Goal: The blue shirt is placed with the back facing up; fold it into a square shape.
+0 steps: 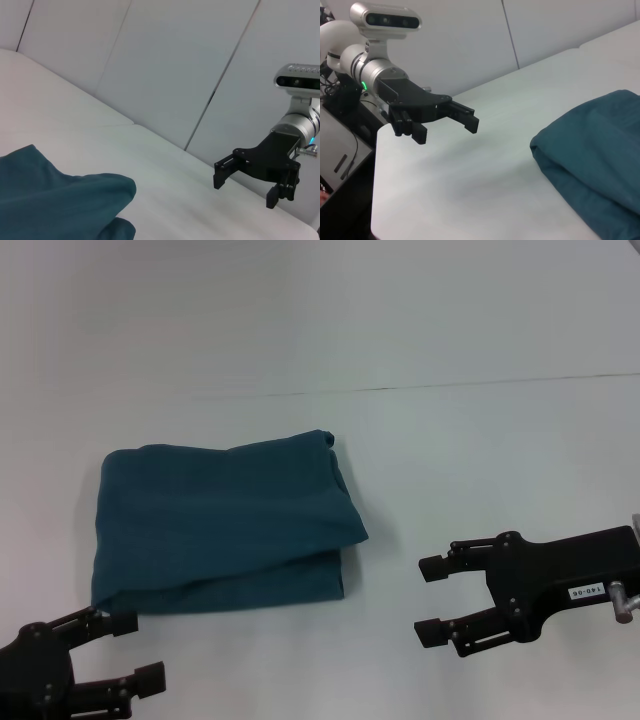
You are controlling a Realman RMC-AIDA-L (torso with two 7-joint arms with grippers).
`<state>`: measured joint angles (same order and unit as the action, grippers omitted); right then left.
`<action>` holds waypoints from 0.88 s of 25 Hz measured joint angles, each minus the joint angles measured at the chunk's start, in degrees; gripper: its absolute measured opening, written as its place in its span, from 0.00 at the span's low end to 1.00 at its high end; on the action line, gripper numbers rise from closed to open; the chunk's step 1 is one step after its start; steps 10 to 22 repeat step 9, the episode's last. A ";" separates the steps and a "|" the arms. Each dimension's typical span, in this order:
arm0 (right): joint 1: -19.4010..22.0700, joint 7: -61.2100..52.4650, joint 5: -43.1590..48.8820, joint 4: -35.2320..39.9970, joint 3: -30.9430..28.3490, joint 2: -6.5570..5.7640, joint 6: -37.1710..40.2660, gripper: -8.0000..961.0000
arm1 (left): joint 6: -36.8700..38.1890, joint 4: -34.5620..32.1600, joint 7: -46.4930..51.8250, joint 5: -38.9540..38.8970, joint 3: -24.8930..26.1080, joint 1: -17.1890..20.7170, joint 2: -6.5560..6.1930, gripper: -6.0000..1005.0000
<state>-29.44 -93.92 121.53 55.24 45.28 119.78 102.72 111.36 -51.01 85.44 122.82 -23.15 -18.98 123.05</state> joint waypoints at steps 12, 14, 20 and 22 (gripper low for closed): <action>-0.10 0.04 0.00 0.07 -0.02 -0.04 -0.36 0.94 | -0.04 0.03 -0.07 0.10 0.01 0.00 0.00 0.94; -0.10 0.04 0.00 0.07 -0.02 -0.04 -0.36 0.94 | -0.04 0.03 -0.07 0.10 0.01 0.00 0.00 0.94; -0.10 0.04 0.00 0.07 -0.02 -0.04 -0.36 0.94 | -0.04 0.03 -0.07 0.10 0.01 0.00 0.00 0.94; -0.10 0.04 0.00 0.07 -0.02 -0.04 -0.36 0.94 | -0.04 0.03 -0.07 0.10 0.01 0.00 0.00 0.94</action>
